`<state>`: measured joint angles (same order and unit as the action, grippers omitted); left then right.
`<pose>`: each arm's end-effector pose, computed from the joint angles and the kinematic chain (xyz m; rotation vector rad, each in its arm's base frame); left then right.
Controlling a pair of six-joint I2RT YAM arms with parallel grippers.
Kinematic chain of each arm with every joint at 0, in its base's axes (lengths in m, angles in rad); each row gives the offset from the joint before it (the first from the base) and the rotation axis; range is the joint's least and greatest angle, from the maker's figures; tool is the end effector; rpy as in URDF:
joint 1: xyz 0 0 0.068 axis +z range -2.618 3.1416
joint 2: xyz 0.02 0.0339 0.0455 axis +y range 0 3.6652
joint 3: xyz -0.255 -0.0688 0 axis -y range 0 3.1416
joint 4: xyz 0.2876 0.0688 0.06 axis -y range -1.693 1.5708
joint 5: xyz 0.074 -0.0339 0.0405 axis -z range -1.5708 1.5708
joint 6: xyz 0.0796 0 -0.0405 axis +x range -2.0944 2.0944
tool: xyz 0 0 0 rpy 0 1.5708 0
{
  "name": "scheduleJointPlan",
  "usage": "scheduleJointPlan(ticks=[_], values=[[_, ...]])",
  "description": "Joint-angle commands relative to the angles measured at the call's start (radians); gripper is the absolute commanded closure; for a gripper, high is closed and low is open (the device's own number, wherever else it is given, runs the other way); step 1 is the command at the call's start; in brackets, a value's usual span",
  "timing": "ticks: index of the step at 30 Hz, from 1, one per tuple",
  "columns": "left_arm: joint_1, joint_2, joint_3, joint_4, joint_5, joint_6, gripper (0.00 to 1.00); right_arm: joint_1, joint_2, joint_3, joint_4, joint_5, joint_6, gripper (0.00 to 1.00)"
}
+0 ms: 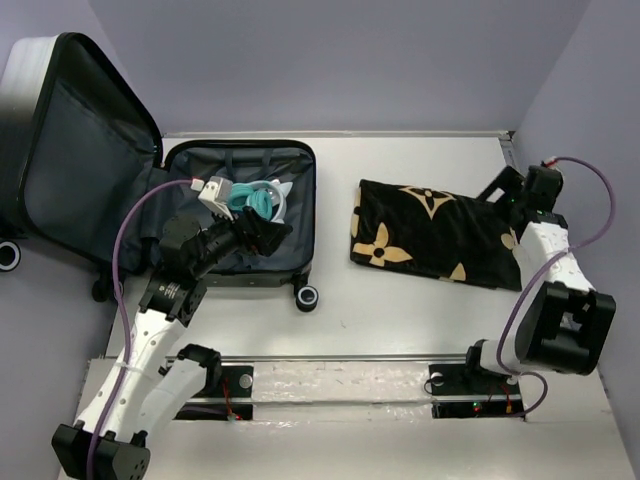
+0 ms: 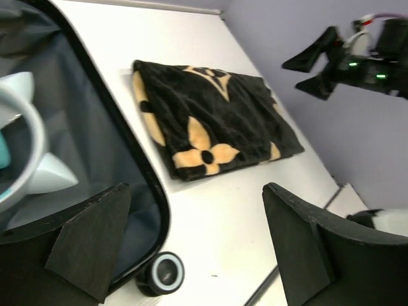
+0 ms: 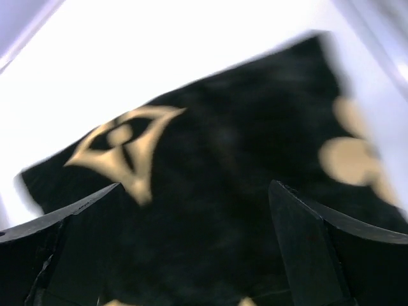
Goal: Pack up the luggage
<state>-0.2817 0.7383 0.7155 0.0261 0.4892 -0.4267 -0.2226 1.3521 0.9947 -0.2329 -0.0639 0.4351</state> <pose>0.2437 -0.1095 0.3390 0.2833 1.6223 -0.9299 0.3742 -0.0795 0.2326 0.6644 2.0615 0.1914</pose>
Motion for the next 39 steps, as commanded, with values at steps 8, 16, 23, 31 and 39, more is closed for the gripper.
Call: scheduleJointPlan(ticks=[8, 16, 23, 31, 39], values=[[-0.189, -0.068, -0.004, 0.090, -0.025, -0.079, 0.04, -0.218, 0.369, 0.007, -0.010, -0.082, 0.008, 0.00], [-0.192, -0.054, 0.012, 0.087, -0.026, -0.086, 0.02, -0.126, 0.381, -0.045, -0.023, -0.218, 0.005, 0.03], [-0.286, 0.032, 0.050, 0.067, -0.144, -0.086, 0.01, -0.078, 0.401, -0.094, -0.025, -0.151, 0.033, 0.35], [-0.590, 0.445, 0.309, -0.007, -0.569, -0.017, 0.01, -0.078, 0.336, -0.151, 0.062, -0.093, 0.086, 0.93], [-0.583, 1.080, 0.928, -0.239, -0.730, 0.098, 0.01, -0.078, 0.269, -0.267, 0.265, -0.180, 0.169, 0.93]])
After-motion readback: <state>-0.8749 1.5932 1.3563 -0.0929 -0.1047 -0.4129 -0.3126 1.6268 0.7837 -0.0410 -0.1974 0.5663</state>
